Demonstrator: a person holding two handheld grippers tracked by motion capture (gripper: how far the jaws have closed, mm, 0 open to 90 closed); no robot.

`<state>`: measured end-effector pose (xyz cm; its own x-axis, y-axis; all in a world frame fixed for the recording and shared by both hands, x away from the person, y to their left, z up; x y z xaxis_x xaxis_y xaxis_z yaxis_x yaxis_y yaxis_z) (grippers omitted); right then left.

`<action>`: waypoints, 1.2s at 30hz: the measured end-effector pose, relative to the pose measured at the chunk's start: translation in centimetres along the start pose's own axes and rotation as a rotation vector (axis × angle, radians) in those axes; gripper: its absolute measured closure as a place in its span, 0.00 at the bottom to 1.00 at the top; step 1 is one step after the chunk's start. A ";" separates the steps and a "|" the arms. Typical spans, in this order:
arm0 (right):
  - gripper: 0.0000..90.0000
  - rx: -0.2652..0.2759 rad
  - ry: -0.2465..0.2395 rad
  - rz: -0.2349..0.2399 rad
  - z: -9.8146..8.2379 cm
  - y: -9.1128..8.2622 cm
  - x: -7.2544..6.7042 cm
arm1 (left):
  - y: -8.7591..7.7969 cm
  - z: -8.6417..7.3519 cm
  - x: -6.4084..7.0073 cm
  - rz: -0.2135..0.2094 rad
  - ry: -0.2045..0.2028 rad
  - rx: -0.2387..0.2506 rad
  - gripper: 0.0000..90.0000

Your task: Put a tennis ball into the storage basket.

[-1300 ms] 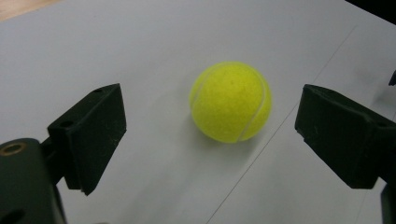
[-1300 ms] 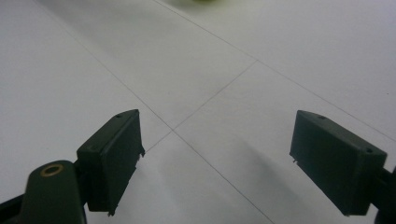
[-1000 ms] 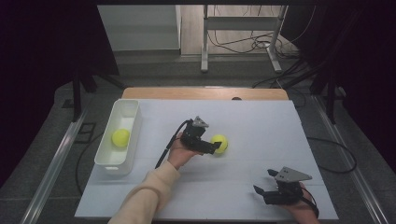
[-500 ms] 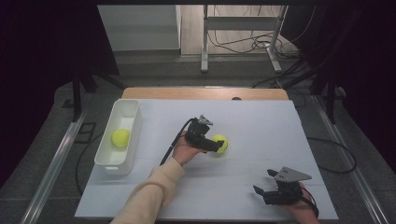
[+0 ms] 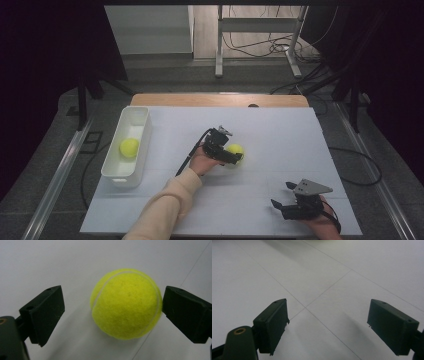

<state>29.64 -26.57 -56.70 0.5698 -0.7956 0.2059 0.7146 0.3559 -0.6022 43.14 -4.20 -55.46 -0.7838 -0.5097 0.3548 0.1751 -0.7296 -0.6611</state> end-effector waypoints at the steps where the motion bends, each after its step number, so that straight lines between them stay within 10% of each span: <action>1: 0.19 -0.001 -0.001 0.000 0.0 0.0 0.0 | 0.2 0.0 0.0 -0.006 -0.007 -0.001 0.06; 21: 0.19 -0.007 -0.009 -0.001 -0.1 0.0 0.0 | 1.0 -0.1 0.6 -0.048 0.027 -0.008 0.29; 36: 0.19 -0.007 -0.009 -0.006 -0.1 0.0 0.1 | -2.0 0.2 1.2 -0.057 0.034 0.098 0.29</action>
<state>29.64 -26.67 -56.77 0.5690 -0.7932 0.2171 0.7156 0.3475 -0.6059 41.95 -3.44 -53.59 -0.8134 -0.4516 0.3665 0.1856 -0.7987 -0.5724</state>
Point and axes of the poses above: each handheld gripper's, and its own axes: y roughly forward along the jaws, z roughly out of its top, x roughly to its right, the point moved 7 cm from there along y, roughly forward along the jaws, and after that the axes turned 15 degrees about -z, right-handed, at the moved point
